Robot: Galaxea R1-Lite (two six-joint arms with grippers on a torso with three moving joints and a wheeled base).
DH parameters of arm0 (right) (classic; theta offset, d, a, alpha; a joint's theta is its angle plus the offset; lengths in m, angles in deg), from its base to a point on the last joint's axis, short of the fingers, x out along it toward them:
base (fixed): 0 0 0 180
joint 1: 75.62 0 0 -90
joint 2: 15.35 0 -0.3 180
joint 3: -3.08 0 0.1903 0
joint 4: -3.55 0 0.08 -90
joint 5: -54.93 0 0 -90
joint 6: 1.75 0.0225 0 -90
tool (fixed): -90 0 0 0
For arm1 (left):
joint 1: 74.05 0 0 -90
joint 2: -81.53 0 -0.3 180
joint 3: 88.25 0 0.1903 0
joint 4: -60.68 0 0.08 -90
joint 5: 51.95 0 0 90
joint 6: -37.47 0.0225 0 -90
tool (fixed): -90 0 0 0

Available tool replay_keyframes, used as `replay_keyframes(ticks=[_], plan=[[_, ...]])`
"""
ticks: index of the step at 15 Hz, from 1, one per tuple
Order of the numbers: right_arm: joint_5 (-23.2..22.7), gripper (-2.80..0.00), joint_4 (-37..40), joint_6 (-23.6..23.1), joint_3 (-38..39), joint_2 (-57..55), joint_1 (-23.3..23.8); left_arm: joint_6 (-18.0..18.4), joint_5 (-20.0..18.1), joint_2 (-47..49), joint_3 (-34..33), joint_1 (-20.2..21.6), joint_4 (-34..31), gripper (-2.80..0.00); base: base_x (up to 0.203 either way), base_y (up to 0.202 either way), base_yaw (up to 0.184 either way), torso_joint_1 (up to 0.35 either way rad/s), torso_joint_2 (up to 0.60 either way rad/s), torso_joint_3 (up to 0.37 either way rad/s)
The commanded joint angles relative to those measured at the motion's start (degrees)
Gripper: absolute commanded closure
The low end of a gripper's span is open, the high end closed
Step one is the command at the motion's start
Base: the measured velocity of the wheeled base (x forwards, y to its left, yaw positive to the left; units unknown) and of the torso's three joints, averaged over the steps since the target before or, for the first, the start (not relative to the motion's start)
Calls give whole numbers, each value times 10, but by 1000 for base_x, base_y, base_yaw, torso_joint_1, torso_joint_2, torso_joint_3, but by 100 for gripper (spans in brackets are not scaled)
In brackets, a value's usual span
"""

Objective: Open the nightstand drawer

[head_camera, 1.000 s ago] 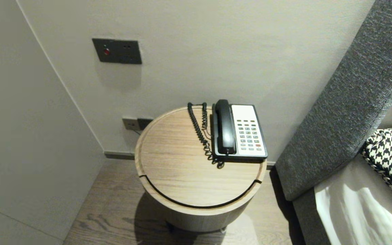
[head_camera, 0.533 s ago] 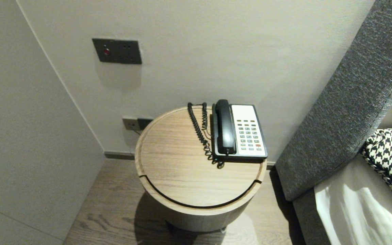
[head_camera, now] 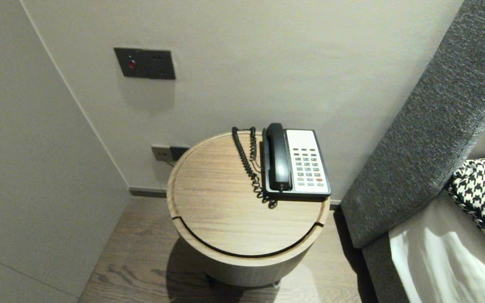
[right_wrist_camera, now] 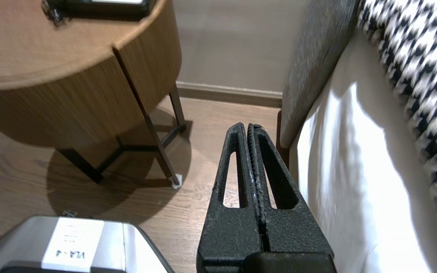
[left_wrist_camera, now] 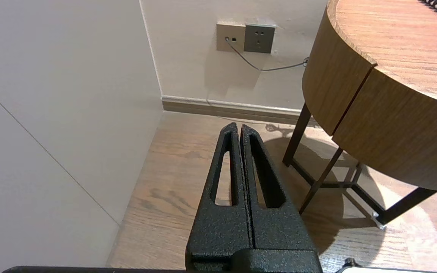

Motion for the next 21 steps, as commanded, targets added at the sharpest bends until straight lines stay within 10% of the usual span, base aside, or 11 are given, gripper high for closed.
replay_keyframes(ticks=[1,6,11,21], plan=[[-1,0,-3,1,-51,-90,-4,0,0,0,0,0,0,0,0,0,0,0,0,0],[-13,0,-75,18,-134,-285,-13,0,0,0,0,0,0,0,0,0,0,0,0,0],[-30,0,-112,196,-222,-447,-75,0,0,0,0,0,0,0,0,0,0,0,0,0],[-76,0,-116,311,-273,-628,-220,0,0,0,0,1,0,0,0,0,0,0,0,0]])
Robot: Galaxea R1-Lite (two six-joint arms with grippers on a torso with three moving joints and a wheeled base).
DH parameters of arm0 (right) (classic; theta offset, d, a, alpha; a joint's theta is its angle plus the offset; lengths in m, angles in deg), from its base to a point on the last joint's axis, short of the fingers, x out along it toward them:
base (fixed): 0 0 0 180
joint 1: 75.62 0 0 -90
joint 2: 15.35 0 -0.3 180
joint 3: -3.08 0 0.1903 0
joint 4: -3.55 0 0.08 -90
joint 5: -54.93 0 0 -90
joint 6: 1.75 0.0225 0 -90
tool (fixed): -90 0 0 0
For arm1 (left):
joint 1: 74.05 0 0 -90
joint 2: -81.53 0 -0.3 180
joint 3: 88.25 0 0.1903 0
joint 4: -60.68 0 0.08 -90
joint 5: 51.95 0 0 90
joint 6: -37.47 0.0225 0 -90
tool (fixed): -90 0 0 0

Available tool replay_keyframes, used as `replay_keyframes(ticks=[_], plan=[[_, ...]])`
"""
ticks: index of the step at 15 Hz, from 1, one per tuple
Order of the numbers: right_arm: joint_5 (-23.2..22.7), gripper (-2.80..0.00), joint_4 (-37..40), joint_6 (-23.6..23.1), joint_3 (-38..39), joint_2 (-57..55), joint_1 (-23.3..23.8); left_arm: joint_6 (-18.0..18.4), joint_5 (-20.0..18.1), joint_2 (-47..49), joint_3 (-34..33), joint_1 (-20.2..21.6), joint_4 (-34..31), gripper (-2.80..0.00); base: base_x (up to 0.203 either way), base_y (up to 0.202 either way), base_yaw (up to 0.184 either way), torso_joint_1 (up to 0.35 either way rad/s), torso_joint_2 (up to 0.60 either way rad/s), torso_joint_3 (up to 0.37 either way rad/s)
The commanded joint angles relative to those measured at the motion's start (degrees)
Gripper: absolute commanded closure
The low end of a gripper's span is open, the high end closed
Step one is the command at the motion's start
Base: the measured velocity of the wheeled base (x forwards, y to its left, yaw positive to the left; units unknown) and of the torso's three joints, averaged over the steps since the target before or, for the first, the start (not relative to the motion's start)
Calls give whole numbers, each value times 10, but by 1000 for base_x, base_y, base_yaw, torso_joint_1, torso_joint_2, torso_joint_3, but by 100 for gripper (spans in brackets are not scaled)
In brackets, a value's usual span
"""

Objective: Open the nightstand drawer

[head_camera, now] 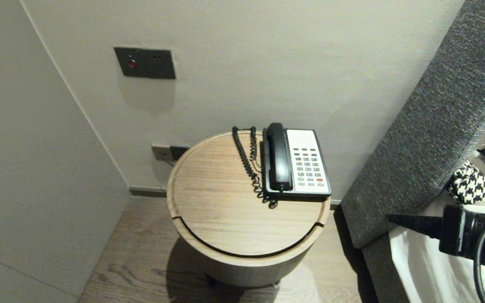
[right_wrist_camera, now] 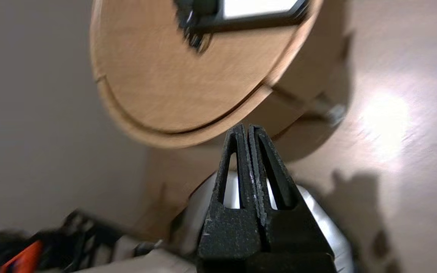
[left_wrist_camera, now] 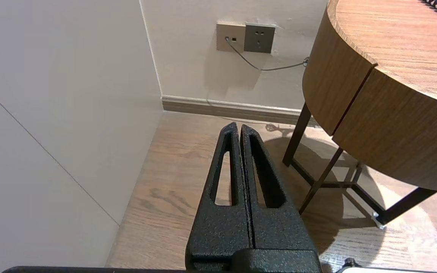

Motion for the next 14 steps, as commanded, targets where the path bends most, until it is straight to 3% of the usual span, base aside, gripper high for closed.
replay_keyframes(ticks=[1,10,14], plan=[[-6,0,-1,10,-6,-53,-21,0,0,0,0,0,0,0,0,0,0,0,0,0],[-5,0,-128,22,-11,-201,-79,0,0,0,1,1,0,0,0,0,0,0,0,0],[-5,0,-132,21,-13,-232,-86,0,0,0,0,0,0,0,0,0,0,0,0,0]])
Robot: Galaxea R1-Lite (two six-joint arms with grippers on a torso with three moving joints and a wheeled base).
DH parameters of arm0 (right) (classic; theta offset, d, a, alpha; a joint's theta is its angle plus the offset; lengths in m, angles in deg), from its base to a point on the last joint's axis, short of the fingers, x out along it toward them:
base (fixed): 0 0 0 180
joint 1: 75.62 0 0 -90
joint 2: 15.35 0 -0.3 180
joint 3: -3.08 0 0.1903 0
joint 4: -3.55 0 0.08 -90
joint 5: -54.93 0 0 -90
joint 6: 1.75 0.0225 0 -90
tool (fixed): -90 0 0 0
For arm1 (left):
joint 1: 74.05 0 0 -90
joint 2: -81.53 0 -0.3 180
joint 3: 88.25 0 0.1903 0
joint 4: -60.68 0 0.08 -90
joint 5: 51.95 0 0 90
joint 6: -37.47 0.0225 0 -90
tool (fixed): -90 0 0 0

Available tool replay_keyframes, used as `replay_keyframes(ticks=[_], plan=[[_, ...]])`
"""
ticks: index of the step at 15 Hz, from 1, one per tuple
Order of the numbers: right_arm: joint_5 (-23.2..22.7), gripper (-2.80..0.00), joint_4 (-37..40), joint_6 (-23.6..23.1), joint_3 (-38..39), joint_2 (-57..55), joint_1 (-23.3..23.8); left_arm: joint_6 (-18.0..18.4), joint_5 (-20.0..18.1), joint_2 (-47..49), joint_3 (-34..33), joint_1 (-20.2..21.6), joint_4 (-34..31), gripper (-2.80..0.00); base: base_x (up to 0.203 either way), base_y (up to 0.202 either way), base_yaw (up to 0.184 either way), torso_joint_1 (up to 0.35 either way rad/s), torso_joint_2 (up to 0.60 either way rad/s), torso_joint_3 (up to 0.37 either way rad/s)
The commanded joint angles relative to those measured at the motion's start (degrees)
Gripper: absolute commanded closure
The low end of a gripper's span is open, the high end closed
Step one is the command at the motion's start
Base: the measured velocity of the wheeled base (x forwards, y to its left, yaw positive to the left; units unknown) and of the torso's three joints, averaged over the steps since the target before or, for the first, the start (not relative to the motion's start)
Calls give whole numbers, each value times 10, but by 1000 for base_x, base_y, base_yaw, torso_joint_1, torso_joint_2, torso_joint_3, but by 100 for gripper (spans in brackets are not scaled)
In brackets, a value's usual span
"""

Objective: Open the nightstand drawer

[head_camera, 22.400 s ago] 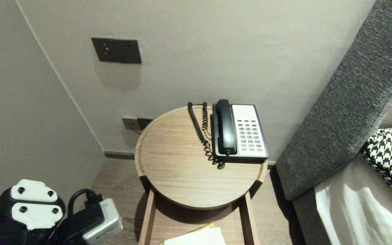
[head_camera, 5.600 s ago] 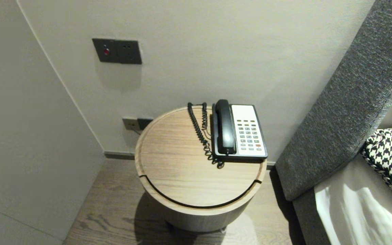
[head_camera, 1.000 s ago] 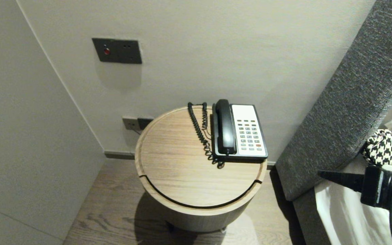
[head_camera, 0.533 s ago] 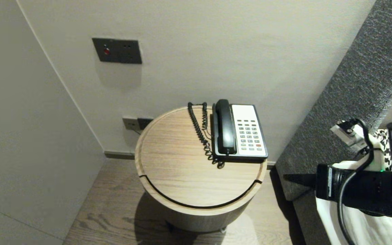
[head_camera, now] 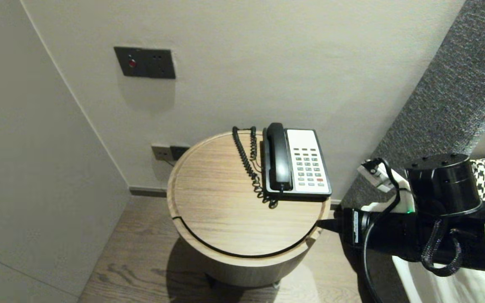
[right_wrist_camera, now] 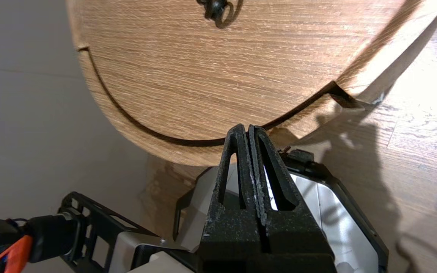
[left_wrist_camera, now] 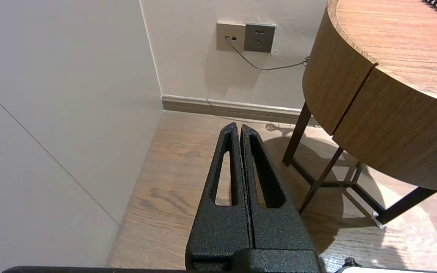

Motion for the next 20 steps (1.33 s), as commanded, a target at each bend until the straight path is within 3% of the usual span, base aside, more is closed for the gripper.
replay_keyframes(ticks=[1,6,20], plan=[[-1,0,-2,1,-2,-30,-3,0,0,0,-1,0,1,0,0,0,0,0,0,0],[2,0,-49,1,-3,-72,-13,0,0,0,-1,0,1,0,0,0,0,0,0,0],[2,0,-50,1,21,-88,-29,0,0,0,-1,0,1,0,0,0,0,0,0,0]])
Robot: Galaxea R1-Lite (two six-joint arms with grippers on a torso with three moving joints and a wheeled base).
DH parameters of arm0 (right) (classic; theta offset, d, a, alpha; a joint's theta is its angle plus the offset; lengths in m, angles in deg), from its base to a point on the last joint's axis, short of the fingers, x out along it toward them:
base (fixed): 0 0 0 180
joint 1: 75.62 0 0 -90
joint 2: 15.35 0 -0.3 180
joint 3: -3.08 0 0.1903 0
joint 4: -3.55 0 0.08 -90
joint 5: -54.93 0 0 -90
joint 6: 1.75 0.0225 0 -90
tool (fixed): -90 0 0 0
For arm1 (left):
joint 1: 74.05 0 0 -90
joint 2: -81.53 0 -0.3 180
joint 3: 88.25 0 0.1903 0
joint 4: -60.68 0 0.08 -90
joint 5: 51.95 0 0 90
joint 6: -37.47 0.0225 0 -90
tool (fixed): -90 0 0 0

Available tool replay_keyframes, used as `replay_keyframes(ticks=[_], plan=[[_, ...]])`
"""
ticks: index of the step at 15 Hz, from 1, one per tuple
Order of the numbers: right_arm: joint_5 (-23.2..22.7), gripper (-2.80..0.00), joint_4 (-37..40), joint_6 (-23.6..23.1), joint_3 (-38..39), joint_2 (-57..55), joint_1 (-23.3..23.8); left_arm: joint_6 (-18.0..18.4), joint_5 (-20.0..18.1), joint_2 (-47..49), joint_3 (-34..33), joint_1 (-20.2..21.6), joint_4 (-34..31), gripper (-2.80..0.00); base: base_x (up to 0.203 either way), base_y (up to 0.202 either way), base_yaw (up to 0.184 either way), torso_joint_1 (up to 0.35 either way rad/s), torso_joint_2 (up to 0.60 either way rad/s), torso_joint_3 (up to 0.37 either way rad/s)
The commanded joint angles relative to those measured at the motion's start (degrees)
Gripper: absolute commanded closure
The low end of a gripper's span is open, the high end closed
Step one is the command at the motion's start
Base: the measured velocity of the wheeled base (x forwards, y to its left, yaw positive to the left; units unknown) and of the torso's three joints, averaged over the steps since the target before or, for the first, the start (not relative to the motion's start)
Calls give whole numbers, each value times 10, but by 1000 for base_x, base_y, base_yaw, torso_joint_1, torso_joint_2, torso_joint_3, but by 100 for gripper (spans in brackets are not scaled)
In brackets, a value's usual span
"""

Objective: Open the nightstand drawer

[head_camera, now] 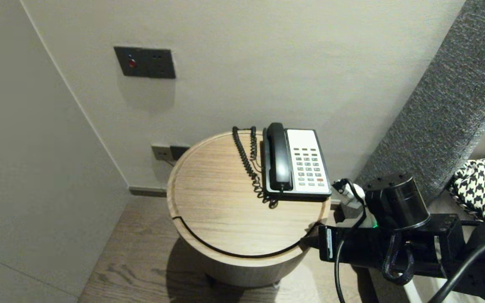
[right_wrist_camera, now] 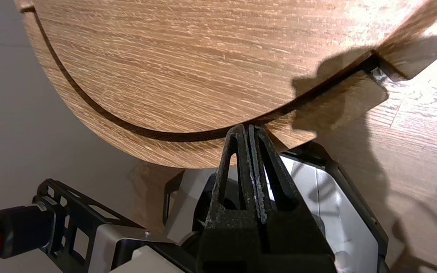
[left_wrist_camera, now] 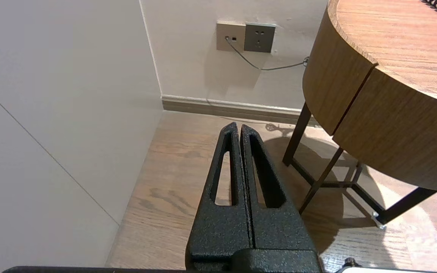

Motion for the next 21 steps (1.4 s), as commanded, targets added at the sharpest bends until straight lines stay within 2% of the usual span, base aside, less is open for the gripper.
replay_keyframes(ticks=[1,14,21], plan=[[-1,0,-1,2,1,-3,-6,0,0,0,0,1,0,0,0,0,0,0,0,0],[-1,0,-2,-1,33,7,-27,0,0,0,0,0,0,0,0,0,0,0,0,0],[-1,0,-3,-4,66,10,-57,0,0,0,0,1,0,0,0,0,0,0,0,0]])
